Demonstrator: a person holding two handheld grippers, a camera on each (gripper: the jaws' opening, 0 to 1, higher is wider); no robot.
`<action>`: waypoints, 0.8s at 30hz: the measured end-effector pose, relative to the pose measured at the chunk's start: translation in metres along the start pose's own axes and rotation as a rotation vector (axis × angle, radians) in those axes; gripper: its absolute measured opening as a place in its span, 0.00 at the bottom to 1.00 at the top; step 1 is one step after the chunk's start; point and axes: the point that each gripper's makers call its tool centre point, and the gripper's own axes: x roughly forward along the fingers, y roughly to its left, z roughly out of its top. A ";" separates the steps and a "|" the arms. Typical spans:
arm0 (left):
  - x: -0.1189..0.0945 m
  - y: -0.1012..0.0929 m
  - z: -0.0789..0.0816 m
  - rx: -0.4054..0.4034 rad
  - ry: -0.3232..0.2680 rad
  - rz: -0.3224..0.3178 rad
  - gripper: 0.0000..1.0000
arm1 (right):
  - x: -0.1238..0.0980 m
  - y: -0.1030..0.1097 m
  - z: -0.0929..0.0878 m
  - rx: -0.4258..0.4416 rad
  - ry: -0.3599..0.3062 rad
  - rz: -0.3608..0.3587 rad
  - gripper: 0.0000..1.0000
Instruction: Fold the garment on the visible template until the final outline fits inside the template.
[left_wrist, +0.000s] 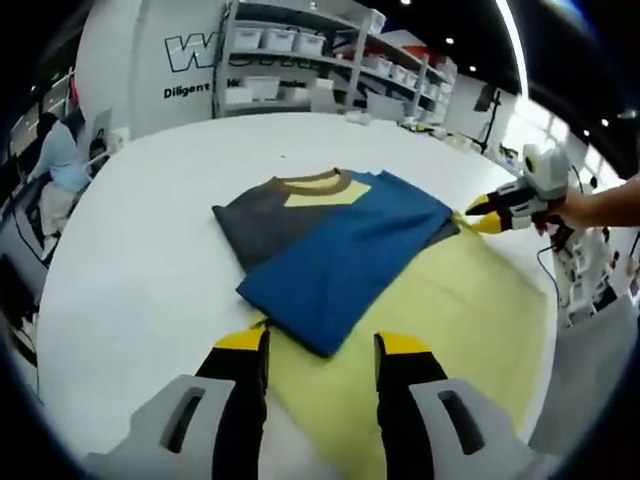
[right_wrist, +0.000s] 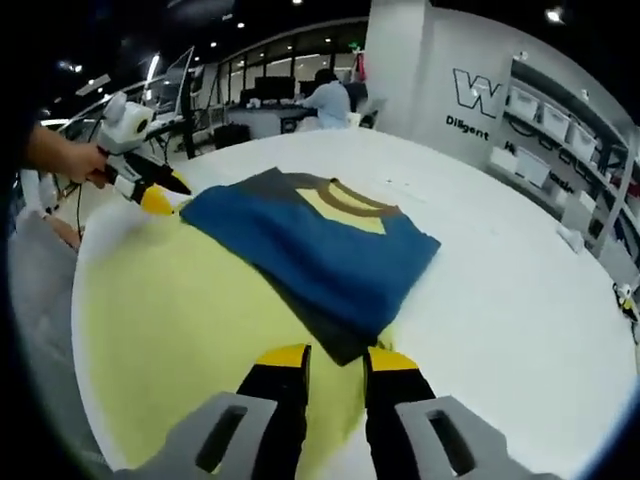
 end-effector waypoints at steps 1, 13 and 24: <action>-0.001 -0.001 0.000 0.004 -0.003 -0.002 0.42 | -0.001 0.001 0.001 0.001 -0.001 0.003 0.19; -0.025 -0.008 0.004 0.094 -0.031 -0.019 0.56 | -0.022 0.014 0.011 -0.040 -0.045 0.017 0.34; -0.043 -0.013 0.003 0.171 -0.043 -0.037 0.63 | -0.039 0.032 0.019 -0.100 -0.068 0.054 0.47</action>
